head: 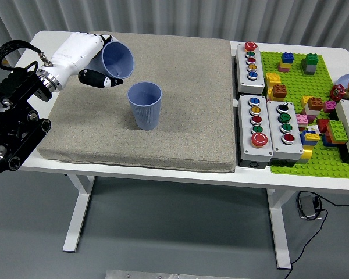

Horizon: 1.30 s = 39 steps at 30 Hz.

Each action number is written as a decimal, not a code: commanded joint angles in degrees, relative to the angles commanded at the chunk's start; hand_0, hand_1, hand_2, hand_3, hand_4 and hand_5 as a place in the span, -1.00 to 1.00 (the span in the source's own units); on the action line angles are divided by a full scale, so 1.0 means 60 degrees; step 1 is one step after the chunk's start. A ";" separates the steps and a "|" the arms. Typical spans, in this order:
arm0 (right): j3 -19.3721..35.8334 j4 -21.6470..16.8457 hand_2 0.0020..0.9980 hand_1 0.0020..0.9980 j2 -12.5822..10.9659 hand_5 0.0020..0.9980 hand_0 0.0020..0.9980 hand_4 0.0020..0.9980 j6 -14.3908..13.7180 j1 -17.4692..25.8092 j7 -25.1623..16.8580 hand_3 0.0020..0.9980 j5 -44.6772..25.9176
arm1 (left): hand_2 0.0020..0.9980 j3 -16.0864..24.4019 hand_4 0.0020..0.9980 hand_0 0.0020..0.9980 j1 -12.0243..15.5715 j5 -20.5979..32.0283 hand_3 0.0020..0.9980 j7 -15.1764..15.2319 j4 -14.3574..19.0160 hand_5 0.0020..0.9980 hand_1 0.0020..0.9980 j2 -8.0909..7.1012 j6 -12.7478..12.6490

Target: Pick cup pour cup place

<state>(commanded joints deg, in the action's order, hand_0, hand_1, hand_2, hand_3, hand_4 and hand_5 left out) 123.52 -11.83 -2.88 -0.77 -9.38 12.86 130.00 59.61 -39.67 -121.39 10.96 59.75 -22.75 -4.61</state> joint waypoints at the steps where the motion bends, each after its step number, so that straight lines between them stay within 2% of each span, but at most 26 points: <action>1: -0.0001 0.0000 0.21 0.32 0.0000 -0.46 0.39 -1.00 0.0001 0.0001 0.0000 0.19 0.0000 | -0.01 -0.0025 0.53 -0.09 -0.0009 -0.0011 0.04 -0.0005 0.0015 -0.69 -0.09 -0.0010 -0.0001; 9: -0.0018 0.0003 0.21 0.32 0.0004 -0.46 0.39 -1.00 -0.0005 0.0003 0.0003 0.19 0.0000 | -0.01 -0.0183 0.53 -0.09 -0.0036 -0.0114 0.04 -0.0033 0.0117 -0.71 -0.08 0.0026 0.0053; 14: -0.0029 0.0002 0.21 0.32 0.0003 -0.46 0.39 -1.00 -0.0015 -0.0008 0.0005 0.19 0.0000 | -0.01 -0.0203 0.52 -0.09 -0.0056 -0.0482 0.04 -0.0089 0.0162 -0.71 -0.08 0.0080 -0.0010; 18: -0.0051 0.0005 0.21 0.32 -0.0001 -0.46 0.39 -1.00 -0.0018 -0.0016 0.0003 0.19 0.0000 | -0.01 -0.0268 0.52 -0.09 -0.0108 -0.0875 0.04 -0.0202 0.0231 -0.71 -0.08 0.0013 -0.0031; 32: -0.0061 0.0005 0.21 0.32 -0.0004 -0.46 0.39 -1.00 -0.0019 -0.0002 0.0011 0.19 0.0000 | -0.01 -0.0600 0.51 -0.07 -0.0250 -0.1007 0.04 -0.0242 0.0583 -0.73 -0.07 -0.0330 0.0105; 39: -0.0053 0.0001 0.20 0.32 -0.0001 -0.47 0.39 -1.00 -0.0005 0.0040 0.0014 0.19 0.0000 | -0.01 -0.0661 0.51 -0.07 -0.0248 -0.1038 0.05 -0.0254 0.0560 -0.73 -0.08 -0.0312 0.0059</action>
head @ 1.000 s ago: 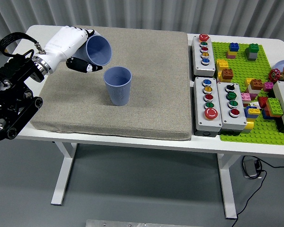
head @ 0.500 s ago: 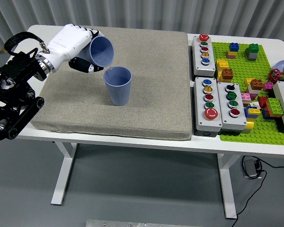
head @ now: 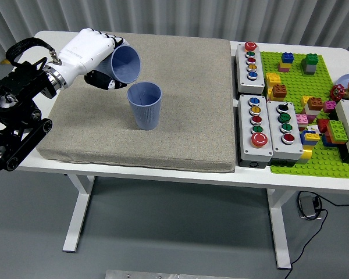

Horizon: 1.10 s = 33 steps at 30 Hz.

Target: Pick cup pour cup place

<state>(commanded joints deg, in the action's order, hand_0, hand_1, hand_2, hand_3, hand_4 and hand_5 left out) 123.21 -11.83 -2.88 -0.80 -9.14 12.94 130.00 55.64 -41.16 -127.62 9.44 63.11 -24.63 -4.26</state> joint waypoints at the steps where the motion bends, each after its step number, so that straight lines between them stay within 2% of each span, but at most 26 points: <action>1: 0.0002 0.0000 0.20 0.32 0.0000 -0.47 0.39 -1.00 0.0001 0.0006 -0.0002 0.19 0.0000 | -0.01 -0.0007 0.51 -0.07 0.0003 -0.0004 0.05 -0.0001 -0.0001 -0.73 -0.08 0.0002 -0.0003; 16: -0.0020 -0.0005 0.20 0.32 0.0007 -0.47 0.39 -1.00 0.0002 0.0035 0.0010 0.19 0.0000 | 0.00 -0.0299 0.51 -0.06 -0.0120 -0.0387 0.05 -0.0130 0.0146 -0.73 -0.07 -0.0086 -0.0240; 28: -0.0067 0.0000 0.20 0.32 0.0007 -0.47 0.39 -1.00 -0.0015 0.0025 0.0015 0.19 0.0000 | 0.00 -0.0934 0.50 -0.06 -0.0360 -0.0397 0.05 -0.0231 0.0310 -0.74 -0.07 -0.0438 -0.0396; 33: -0.0085 -0.0001 0.21 0.32 0.0008 -0.47 0.39 -1.00 -0.0020 -0.0001 0.0024 0.19 0.0000 | 0.00 -0.1129 0.51 -0.06 -0.0501 -0.0397 0.05 -0.0259 0.0280 -0.74 -0.07 -0.0505 -0.0471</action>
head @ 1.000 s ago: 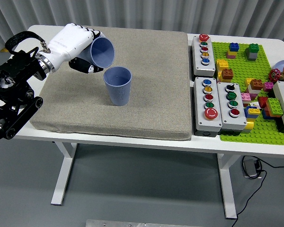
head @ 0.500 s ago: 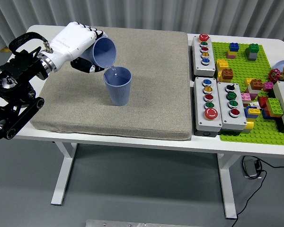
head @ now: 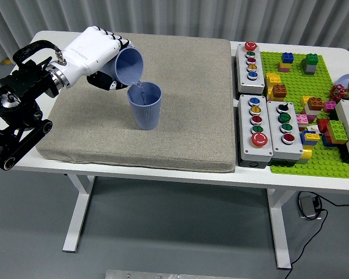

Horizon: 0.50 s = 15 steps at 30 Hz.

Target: Pick cup pour cup place

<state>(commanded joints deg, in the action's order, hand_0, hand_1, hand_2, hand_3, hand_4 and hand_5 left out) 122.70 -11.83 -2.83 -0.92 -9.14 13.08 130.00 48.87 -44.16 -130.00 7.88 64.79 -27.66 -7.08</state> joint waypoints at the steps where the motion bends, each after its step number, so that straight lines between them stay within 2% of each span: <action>1: -0.0005 0.0001 0.21 0.32 0.0001 -0.47 0.39 -1.00 0.0000 -0.0009 0.0002 0.19 0.0000 | 0.00 -0.0061 0.51 -0.06 -0.0041 0.0000 0.05 -0.0010 0.0009 -0.74 -0.07 -0.0029 -0.0003; 9: -0.0029 0.0004 0.20 0.32 -0.0001 -0.48 0.39 -1.00 -0.0010 -0.0043 0.0005 0.19 0.0000 | 0.00 -0.0451 0.50 -0.06 -0.0189 0.0000 0.05 -0.0057 0.0077 -0.75 -0.07 -0.0366 -0.0115; 15: 0.0001 0.0002 0.20 0.32 0.0004 -0.48 0.39 -1.00 -0.0002 -0.0039 0.0009 0.19 0.0000 | 0.00 -0.0711 0.49 -0.05 -0.0329 0.0000 0.06 -0.0131 0.0098 -0.76 -0.06 -0.0460 -0.0203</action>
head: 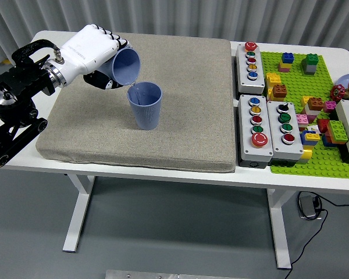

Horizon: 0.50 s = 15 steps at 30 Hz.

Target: Pick cup pour cup place

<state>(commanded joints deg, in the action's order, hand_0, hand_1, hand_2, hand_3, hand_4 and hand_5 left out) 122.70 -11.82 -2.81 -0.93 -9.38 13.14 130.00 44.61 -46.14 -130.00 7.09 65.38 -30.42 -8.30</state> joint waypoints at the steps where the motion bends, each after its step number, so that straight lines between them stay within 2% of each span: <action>1: 0.0004 -0.0001 0.20 0.32 0.0002 -0.48 0.39 -1.00 0.0001 0.0000 0.0002 0.19 0.0000 | 0.00 -0.0026 0.49 -0.05 -0.0019 0.0000 0.06 -0.0010 0.0013 -0.76 -0.06 -0.0007 -0.0008; 15: -0.0010 0.0002 0.21 0.32 0.0001 -0.48 0.39 -1.00 -0.0008 -0.0028 0.0000 0.19 0.0000 | 0.00 -0.0284 0.49 -0.05 -0.0160 0.0000 0.06 -0.0116 0.0027 -0.76 -0.06 0.0002 -0.0150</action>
<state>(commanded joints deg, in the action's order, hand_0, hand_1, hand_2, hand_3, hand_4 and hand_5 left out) 122.64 -11.81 -2.81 -0.98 -9.54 13.13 130.00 42.90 -47.10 -130.00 6.40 65.54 -30.41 -9.20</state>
